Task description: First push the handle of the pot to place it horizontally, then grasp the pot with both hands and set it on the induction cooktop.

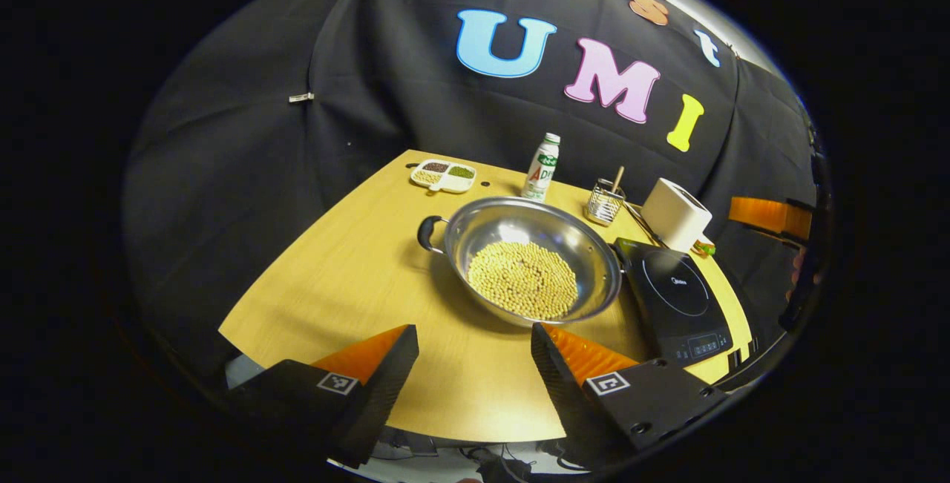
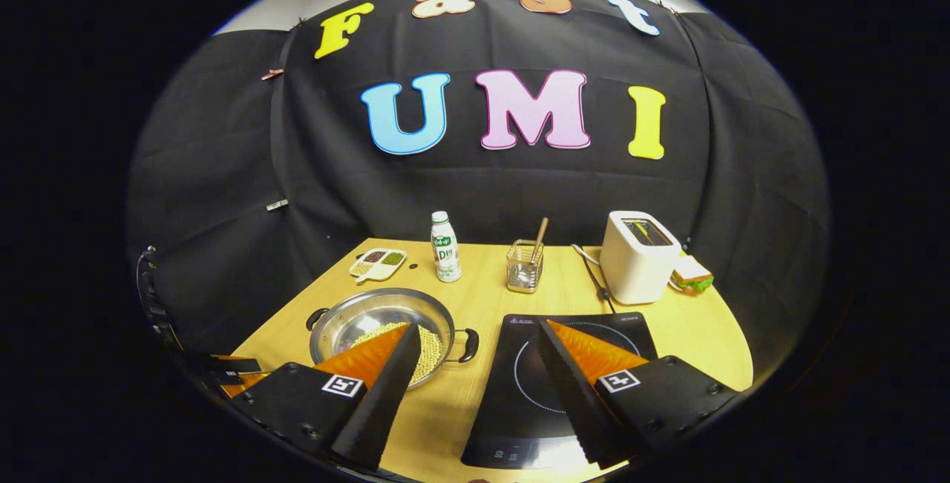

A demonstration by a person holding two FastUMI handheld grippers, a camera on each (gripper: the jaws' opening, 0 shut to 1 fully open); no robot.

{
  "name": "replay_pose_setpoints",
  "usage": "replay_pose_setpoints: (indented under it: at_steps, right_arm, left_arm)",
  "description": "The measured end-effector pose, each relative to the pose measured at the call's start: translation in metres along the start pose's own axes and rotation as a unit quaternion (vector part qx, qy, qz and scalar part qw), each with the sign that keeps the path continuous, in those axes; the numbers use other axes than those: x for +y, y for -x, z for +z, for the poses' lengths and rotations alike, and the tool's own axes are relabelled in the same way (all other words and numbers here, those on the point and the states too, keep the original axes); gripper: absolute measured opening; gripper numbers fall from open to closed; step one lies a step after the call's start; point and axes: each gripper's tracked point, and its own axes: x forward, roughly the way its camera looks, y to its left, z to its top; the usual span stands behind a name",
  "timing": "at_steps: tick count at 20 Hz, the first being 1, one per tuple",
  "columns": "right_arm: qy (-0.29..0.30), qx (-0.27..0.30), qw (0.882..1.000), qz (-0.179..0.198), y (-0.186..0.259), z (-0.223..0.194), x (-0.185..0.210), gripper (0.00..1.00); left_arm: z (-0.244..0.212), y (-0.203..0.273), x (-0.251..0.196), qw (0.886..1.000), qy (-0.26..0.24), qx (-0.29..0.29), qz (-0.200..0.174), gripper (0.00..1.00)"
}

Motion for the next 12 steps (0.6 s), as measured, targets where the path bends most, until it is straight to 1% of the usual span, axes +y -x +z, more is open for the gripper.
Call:
replay_pose_setpoints:
  at_steps: [5,7,12]
  right_arm:
    - [-0.04,0.057,0.998,-0.008,-0.036,-0.017,0.008,0.99]
    - [-0.035,0.062,0.997,-0.01,-0.05,-0.02,0.012,0.99]
    - [-0.013,0.087,0.996,-0.001,-0.093,-0.038,0.023,0.99]
  left_arm:
    - [0.035,-0.028,0.034,1.0,-0.016,-0.014,0.012,0.96]
    - [0.048,-0.037,0.04,1.0,-0.02,-0.018,0.011,0.96]
    - [0.065,-0.073,0.049,0.998,-0.056,-0.018,0.004,0.96]
